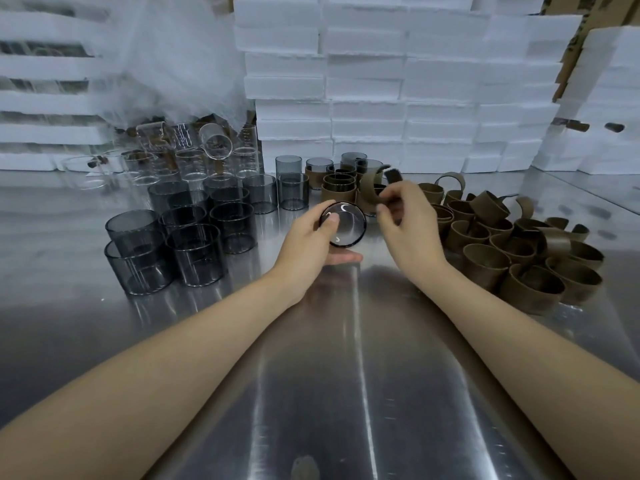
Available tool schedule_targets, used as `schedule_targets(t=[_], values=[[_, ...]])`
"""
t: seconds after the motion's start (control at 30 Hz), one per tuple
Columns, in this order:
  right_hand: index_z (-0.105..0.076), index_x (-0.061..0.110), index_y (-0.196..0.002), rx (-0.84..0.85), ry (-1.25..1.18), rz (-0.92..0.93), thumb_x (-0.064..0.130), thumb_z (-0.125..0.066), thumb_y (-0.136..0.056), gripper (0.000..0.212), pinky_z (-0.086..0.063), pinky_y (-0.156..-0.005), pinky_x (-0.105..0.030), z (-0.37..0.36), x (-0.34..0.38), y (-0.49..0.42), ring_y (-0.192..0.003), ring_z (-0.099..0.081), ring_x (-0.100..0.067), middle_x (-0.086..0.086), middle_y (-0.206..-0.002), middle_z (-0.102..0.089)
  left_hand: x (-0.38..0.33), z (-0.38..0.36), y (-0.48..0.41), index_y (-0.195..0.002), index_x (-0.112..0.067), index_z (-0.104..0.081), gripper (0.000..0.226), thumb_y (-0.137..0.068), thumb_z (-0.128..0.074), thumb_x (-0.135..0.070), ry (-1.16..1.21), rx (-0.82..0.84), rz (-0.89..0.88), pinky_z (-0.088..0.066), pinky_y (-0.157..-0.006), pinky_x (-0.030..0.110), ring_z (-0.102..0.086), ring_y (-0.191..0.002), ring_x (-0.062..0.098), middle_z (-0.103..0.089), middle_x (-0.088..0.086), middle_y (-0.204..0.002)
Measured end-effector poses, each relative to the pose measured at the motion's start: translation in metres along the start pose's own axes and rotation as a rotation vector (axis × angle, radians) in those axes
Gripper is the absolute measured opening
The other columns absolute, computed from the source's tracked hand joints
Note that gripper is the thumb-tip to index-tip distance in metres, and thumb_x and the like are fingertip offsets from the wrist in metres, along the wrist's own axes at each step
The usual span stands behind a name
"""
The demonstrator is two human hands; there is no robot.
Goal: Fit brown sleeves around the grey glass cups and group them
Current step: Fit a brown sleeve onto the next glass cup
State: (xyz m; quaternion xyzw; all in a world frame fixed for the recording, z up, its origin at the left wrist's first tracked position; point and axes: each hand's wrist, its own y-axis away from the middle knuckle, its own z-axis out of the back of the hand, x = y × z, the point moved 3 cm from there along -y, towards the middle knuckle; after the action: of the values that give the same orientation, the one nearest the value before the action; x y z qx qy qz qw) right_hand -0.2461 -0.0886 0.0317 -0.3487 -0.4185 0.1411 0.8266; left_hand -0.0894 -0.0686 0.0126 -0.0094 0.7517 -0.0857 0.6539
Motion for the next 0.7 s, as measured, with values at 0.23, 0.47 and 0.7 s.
schedule_targets(t=[0.23, 0.47, 0.7], values=[[-0.065, 0.001, -0.102, 0.083, 0.044, 0.268, -0.003, -0.057, -0.090, 0.014, -0.038, -0.078, -0.007, -0.001, 0.020, 0.006, -0.086, -0.049, -0.006, -0.002, -0.098, -0.055, -0.006, 0.000, 0.004, -0.101, -0.030, -0.068, 0.027, -0.100, -0.052, -0.008, 0.140, -0.010, -0.062, -0.058, -0.059, 0.025, -0.072, -0.081, 0.034, -0.068, 0.000, -0.113], [-0.075, 0.015, -0.093, -0.124, 0.262, 0.335, 0.020, -0.071, -0.085, 0.010, -0.026, -0.079, -0.030, 0.011, 0.031, 0.007, -0.092, -0.057, -0.028, 0.002, -0.088, -0.072, -0.005, 0.003, 0.003, -0.104, -0.031, -0.068, 0.026, -0.095, -0.061, -0.008, 0.134, -0.039, -0.118, -0.058, -0.061, 0.022, -0.063, -0.109, 0.043, -0.071, -0.017, -0.107], [-0.065, 0.014, -0.068, -0.122, 0.138, 0.339, 0.028, -0.076, -0.078, 0.020, -0.022, -0.096, -0.032, 0.008, 0.035, 0.009, -0.125, -0.042, -0.023, -0.004, -0.124, -0.057, -0.002, 0.004, 0.000, -0.122, -0.023, -0.064, 0.033, -0.093, -0.065, -0.008, 0.067, -0.075, -0.128, -0.061, -0.070, 0.032, -0.064, -0.113, 0.029, -0.062, -0.001, -0.130]])
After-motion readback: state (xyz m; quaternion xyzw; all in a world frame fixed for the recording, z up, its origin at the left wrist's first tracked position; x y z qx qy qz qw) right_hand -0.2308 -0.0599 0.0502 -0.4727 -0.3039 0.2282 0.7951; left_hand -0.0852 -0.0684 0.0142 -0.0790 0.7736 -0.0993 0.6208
